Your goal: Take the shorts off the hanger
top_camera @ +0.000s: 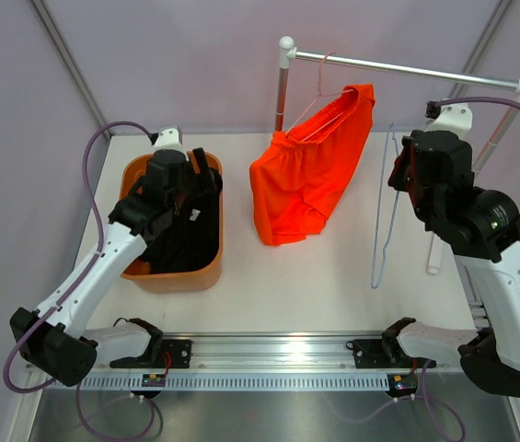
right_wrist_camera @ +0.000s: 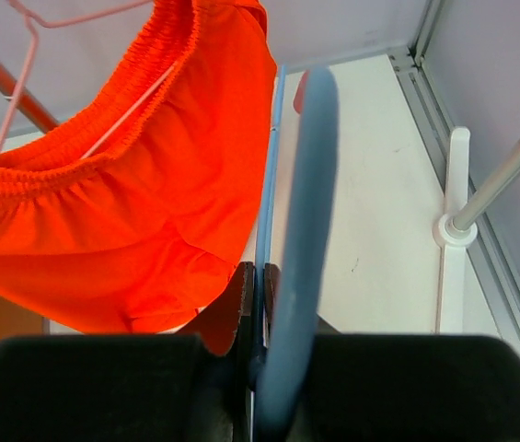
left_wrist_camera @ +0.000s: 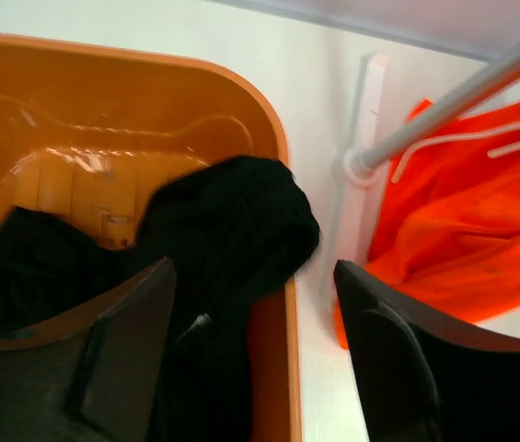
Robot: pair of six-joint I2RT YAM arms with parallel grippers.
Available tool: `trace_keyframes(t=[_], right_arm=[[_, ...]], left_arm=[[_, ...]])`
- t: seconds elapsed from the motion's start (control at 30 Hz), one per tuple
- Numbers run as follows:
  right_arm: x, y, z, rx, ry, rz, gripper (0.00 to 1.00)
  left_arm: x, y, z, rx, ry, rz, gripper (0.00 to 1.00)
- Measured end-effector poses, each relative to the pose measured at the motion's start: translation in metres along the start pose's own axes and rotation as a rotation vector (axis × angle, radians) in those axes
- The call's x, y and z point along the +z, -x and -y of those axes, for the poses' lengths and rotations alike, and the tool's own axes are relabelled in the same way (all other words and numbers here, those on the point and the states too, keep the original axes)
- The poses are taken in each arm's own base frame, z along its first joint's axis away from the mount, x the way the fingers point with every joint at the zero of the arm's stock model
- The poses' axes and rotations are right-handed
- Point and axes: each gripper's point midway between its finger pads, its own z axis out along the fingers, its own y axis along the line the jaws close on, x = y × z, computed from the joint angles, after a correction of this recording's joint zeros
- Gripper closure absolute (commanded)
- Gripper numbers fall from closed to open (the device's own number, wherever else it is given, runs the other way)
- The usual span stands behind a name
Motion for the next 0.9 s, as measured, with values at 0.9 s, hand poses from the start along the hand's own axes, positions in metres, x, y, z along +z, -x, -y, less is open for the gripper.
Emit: trace_keyframes(t=[0.9], right_arm=[[0.107,0.009,0.003,0.140,0.263,-0.151,1.00]], left_arm=[[-0.109,-0.002,0.022,-0.023,-0.368,0.007,0.01]])
